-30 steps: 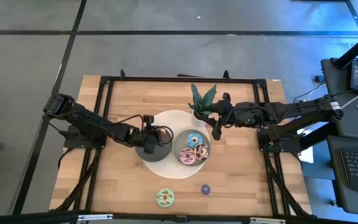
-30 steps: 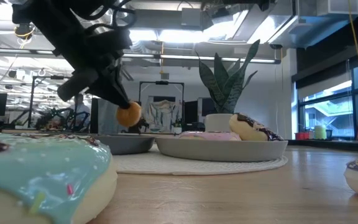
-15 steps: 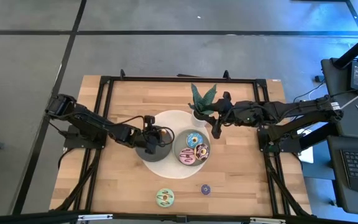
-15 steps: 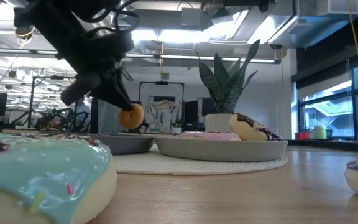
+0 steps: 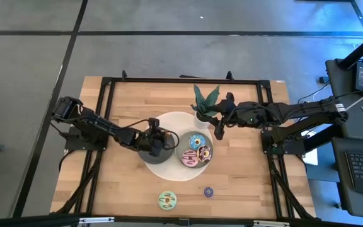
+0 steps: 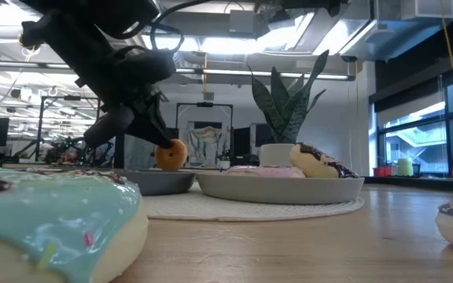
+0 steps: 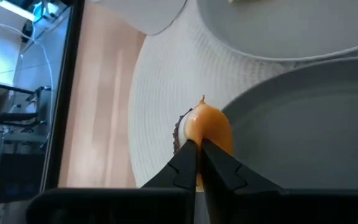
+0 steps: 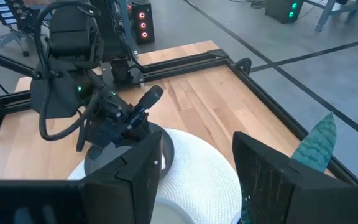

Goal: Pick & Place donuts
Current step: Put the small black doughnut on the dark gray plate, then put the big light green doughnut on the light gray plate

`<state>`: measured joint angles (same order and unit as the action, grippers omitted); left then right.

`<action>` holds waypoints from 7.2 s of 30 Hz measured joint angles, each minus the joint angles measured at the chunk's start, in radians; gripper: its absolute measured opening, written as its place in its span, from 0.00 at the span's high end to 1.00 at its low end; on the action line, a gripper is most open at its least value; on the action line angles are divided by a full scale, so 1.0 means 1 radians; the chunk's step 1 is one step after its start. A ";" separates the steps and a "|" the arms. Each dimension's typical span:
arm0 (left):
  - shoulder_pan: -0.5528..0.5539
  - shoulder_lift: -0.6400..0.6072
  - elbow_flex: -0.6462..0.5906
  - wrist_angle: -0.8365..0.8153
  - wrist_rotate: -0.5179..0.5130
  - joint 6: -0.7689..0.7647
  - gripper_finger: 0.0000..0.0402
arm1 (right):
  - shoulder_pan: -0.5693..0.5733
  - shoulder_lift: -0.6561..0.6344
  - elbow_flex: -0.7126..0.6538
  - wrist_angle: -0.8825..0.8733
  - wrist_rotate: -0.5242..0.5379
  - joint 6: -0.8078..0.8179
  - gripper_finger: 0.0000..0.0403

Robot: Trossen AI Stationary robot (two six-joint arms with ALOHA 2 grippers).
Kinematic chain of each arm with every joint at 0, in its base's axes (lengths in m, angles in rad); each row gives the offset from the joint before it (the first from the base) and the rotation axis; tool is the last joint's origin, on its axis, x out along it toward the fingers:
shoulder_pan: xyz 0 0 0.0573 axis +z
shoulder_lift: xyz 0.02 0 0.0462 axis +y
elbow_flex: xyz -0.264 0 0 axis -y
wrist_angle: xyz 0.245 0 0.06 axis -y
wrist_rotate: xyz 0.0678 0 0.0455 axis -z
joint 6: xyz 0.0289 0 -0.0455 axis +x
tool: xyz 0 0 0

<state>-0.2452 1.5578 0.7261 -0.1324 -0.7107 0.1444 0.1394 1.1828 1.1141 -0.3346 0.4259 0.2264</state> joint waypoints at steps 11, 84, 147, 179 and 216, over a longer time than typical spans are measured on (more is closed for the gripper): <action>-0.003 0.000 0.000 -0.030 0.006 -0.032 0.97 | 0.000 0.000 0.000 -0.001 0.000 0.000 0.51; -0.087 -0.191 0.089 0.075 0.538 -0.760 0.77 | -0.008 0.000 0.000 -0.284 -0.010 0.240 0.51; -0.351 0.405 0.446 -0.096 0.625 -0.821 0.48 | -0.008 0.000 -0.146 -0.229 -0.009 0.213 0.51; -0.266 0.308 0.443 -0.208 0.613 -0.726 0.86 | -0.008 0.000 -0.146 -0.168 -0.041 0.213 0.51; 0.214 0.299 0.443 -0.118 0.655 -0.357 0.87 | -0.008 -0.169 -0.145 -0.148 -0.027 0.213 0.51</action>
<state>-0.0311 1.8572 1.1696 -0.2501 -0.0560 -0.2129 0.1314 1.0138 0.9691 -0.4828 0.3985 0.4393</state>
